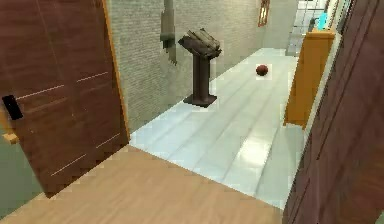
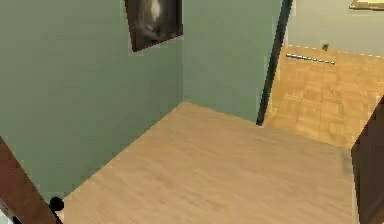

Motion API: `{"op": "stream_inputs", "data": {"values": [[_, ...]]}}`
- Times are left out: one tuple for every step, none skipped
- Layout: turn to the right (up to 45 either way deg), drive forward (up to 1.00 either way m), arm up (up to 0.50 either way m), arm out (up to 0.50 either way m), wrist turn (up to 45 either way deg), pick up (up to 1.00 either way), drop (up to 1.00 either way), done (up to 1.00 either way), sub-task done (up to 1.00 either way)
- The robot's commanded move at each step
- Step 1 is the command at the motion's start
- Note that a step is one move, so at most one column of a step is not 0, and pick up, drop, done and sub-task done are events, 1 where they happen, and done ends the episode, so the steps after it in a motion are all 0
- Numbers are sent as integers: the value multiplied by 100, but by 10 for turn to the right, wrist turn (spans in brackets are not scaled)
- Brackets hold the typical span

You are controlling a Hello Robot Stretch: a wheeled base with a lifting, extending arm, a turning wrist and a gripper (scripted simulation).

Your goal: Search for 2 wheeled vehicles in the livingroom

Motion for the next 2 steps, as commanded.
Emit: {"op": "stream_inputs", "data": {"values": [[-210,0,0,0,0,0,0,0,0],[0,45,0,0,0,0,0,0,0]]}}
